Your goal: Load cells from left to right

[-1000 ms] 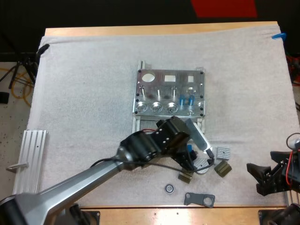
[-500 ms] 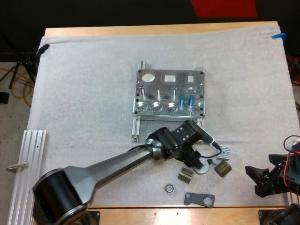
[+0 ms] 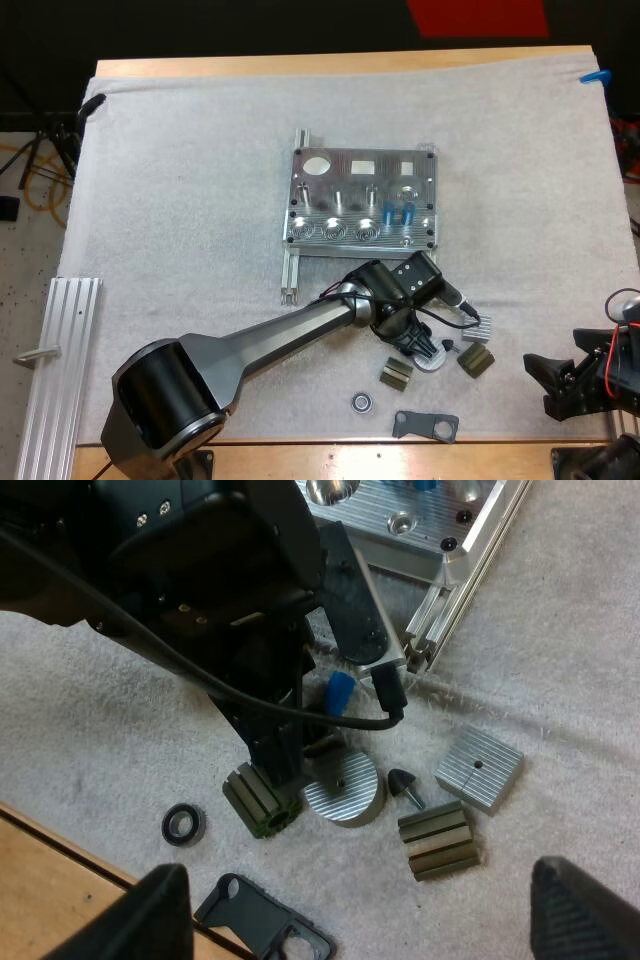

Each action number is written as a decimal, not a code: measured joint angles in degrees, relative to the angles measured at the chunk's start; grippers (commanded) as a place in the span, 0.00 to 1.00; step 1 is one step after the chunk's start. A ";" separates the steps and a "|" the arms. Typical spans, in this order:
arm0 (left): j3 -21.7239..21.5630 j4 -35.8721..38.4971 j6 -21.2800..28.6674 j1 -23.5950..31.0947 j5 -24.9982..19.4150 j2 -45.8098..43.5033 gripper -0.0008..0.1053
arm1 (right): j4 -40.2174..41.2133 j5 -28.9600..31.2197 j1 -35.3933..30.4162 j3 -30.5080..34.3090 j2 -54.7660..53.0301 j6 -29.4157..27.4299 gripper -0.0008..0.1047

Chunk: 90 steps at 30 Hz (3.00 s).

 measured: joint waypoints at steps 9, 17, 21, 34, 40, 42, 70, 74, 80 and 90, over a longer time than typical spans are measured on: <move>-0.16 4.29 1.69 0.00 -0.35 1.28 0.55 | 0.00 0.00 0.00 0.00 0.00 0.00 0.65; -0.30 5.06 3.29 0.10 -0.36 1.45 0.24 | 0.00 0.00 0.00 0.00 0.00 0.00 0.65; -0.30 5.52 6.01 0.10 -0.36 1.45 0.06 | -0.19 0.00 0.00 0.00 0.00 0.00 0.65; -0.59 8.94 23.22 0.10 -6.85 -16.31 0.01 | -6.22 3.25 0.00 0.00 2.17 2.43 0.61; -0.75 14.84 27.24 0.10 -7.89 -28.98 0.01 | -10.06 1.60 0.00 0.00 5.76 2.83 0.61; -0.75 17.06 29.08 0.10 -8.01 -33.63 0.01 | -11.90 -0.74 0.00 0.00 7.49 2.84 0.61; -0.75 26.89 35.93 0.10 -3.81 -47.14 0.01 | -39.21 -40.98 7.92 0.00 33.39 5.94 0.61; -0.75 26.57 36.14 0.10 -2.74 -47.14 0.01 | -42.25 -41.13 10.17 0.00 35.29 7.04 0.61; -0.75 26.57 36.14 0.10 -1.42 -47.14 0.01 | -46.04 -41.32 11.49 0.00 37.00 9.20 0.46; -0.75 26.57 36.29 0.10 -1.68 -47.14 0.11 | -46.80 -41.56 11.49 0.00 37.01 9.90 0.01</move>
